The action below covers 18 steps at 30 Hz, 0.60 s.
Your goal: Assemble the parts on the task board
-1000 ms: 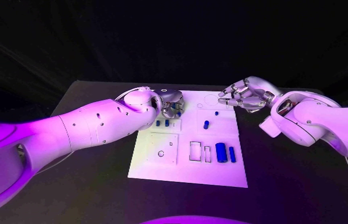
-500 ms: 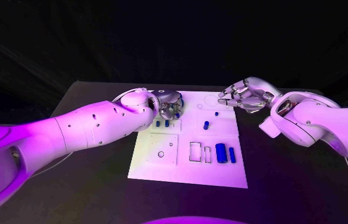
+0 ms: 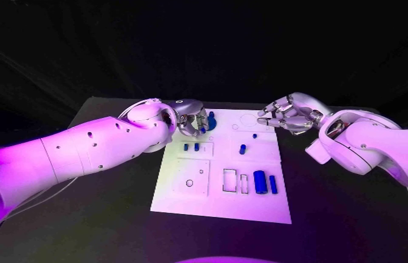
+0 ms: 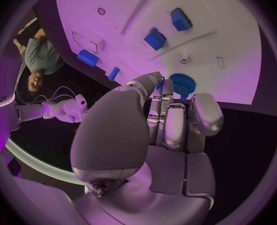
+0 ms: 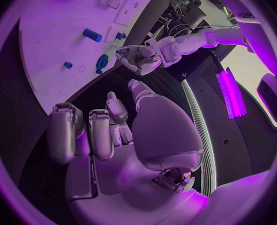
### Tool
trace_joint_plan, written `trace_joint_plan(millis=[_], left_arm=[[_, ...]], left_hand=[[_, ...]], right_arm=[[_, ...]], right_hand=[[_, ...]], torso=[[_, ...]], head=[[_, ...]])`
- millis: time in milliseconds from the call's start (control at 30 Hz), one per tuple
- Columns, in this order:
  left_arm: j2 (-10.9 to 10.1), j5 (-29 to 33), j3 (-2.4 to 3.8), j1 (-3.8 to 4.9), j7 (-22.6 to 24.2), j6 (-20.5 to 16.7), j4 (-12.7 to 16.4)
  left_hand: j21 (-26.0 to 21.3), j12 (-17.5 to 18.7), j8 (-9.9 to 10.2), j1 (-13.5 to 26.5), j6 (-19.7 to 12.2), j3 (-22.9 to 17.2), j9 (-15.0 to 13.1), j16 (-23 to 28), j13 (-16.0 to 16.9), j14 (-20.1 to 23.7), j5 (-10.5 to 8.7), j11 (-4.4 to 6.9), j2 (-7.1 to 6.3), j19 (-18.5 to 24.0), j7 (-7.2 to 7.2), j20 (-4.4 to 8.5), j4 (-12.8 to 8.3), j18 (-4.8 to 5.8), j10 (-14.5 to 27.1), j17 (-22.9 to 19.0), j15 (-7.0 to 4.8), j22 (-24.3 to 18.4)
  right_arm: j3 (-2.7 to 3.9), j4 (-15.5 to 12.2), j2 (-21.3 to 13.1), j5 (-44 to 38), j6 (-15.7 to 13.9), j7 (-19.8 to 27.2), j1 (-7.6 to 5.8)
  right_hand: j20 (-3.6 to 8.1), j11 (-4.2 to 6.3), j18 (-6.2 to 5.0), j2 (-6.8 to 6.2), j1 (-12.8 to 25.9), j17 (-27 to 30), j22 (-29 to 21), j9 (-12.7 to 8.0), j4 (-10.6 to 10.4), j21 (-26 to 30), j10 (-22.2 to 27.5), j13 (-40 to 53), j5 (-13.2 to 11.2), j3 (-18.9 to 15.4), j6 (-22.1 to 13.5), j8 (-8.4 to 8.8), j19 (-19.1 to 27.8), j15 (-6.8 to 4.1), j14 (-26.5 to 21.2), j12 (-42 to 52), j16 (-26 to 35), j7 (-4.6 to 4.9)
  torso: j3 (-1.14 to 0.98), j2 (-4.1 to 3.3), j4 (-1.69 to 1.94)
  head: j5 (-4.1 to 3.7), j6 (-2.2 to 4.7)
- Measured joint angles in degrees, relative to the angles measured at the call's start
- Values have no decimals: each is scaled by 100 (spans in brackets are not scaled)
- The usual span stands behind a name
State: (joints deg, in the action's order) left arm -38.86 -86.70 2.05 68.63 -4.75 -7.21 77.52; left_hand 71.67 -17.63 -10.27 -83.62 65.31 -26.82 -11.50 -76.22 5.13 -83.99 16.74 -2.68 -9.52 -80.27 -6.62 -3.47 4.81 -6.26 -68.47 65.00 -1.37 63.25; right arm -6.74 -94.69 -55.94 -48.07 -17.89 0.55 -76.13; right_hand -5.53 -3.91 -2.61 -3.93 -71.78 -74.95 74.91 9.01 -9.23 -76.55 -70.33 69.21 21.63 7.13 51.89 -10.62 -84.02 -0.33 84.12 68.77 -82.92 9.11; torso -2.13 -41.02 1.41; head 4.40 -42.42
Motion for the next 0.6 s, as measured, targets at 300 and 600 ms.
trace_joint_plan(millis=[300,600], left_arm=[[-245,178,15,10,-87,22,40],[-209,269,8,-25,-138,63,-111]], left_hand=[[0,34,21,45,0,0,-5,0,9,0,0,9,-16,0,0,0,-1,0,-9,-7,0,0],[0,55,34,67,-1,1,-9,0,10,0,0,9,-38,0,0,0,-1,0,-9,-6,0,11]], right_arm=[[0,0,-19,0,0,0,0],[0,-1,-13,0,0,0,-1]], right_hand=[[0,0,0,0,0,1,4,0,0,0,0,-1,0,0,0,0,0,0,0,0,0,0],[0,0,0,0,0,1,4,0,0,0,0,-1,0,0,0,0,0,0,0,0,0,0]], torso=[[1,-5,-4],[4,-10,-15]], head=[[-2,4],[12,12]])
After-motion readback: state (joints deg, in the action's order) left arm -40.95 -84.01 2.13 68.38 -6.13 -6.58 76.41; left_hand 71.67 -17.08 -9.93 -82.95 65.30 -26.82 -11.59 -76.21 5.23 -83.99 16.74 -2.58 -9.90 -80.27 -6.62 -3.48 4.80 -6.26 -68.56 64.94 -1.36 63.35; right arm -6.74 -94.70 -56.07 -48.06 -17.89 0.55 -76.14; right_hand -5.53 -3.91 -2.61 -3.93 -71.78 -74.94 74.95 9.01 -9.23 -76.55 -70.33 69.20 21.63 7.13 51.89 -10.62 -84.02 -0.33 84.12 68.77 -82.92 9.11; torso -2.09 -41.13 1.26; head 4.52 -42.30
